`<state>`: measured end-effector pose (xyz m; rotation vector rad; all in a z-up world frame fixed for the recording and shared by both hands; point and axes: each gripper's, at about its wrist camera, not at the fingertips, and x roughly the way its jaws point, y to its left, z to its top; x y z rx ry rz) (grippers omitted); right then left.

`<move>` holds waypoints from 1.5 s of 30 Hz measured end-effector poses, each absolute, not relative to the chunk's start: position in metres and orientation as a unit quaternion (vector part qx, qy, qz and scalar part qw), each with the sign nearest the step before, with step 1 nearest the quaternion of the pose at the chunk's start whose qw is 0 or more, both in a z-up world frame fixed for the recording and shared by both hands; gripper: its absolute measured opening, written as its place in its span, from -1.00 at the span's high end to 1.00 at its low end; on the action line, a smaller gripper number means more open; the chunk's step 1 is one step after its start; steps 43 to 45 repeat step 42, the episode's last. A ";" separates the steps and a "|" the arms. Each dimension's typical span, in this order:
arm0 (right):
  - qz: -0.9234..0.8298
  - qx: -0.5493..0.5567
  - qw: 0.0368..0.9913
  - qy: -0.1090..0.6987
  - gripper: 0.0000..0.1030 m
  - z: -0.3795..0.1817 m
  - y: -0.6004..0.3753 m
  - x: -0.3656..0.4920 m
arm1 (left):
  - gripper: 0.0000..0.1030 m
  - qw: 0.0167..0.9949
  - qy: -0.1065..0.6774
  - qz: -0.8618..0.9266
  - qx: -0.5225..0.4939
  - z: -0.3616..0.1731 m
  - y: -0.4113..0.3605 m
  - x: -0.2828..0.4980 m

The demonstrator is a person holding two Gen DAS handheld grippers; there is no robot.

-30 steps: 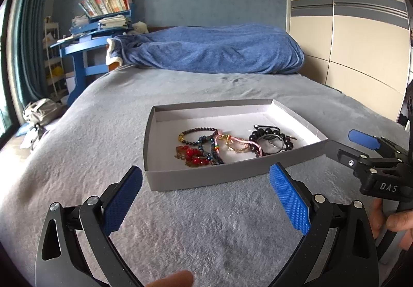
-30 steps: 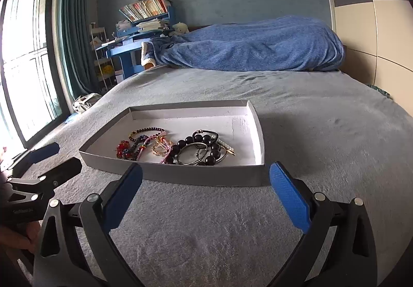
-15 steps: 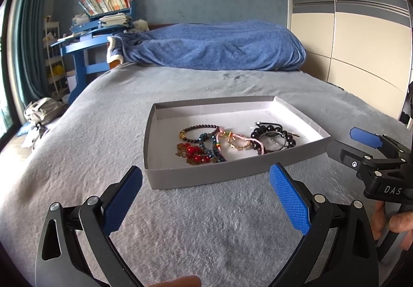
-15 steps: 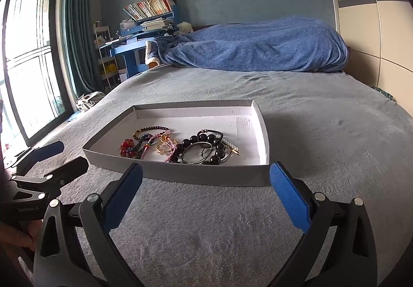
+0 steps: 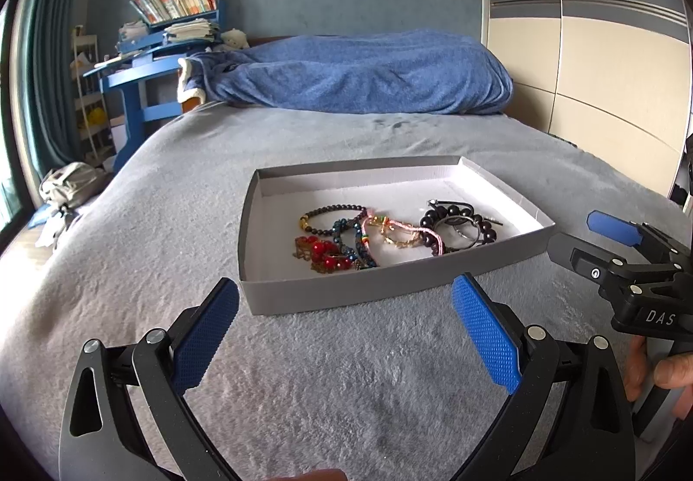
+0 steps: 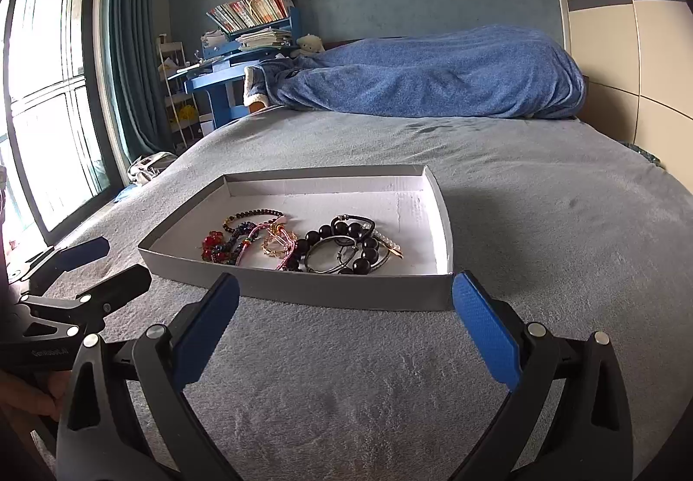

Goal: Organize jewelry

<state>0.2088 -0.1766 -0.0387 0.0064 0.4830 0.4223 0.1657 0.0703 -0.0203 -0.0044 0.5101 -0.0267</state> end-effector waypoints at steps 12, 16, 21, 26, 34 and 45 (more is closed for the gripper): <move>0.207 0.003 0.949 0.237 -0.89 -0.038 -0.177 0.209 | -0.90 0.967 0.254 -0.013 -0.001 -0.021 0.070 0.167; 0.207 0.003 0.949 0.237 -0.89 -0.038 -0.177 0.209 | -0.90 0.967 0.253 -0.013 -0.002 -0.021 0.070 0.167; 0.207 0.002 0.949 0.237 -0.89 -0.039 -0.177 0.210 | -0.90 0.967 0.254 -0.013 -0.001 -0.020 0.070 0.167; 0.207 0.002 0.949 0.237 -0.89 -0.038 -0.177 0.210 | -0.90 0.967 0.255 -0.013 -0.002 -0.021 0.069 0.168; 0.207 0.002 0.949 0.237 -0.89 -0.038 -0.177 0.210 | -0.90 0.967 0.256 -0.013 -0.003 -0.022 0.070 0.169; 0.206 0.003 0.949 0.239 -0.89 -0.039 -0.177 0.211 | -0.90 0.965 0.262 -0.010 -0.022 -0.020 0.078 0.170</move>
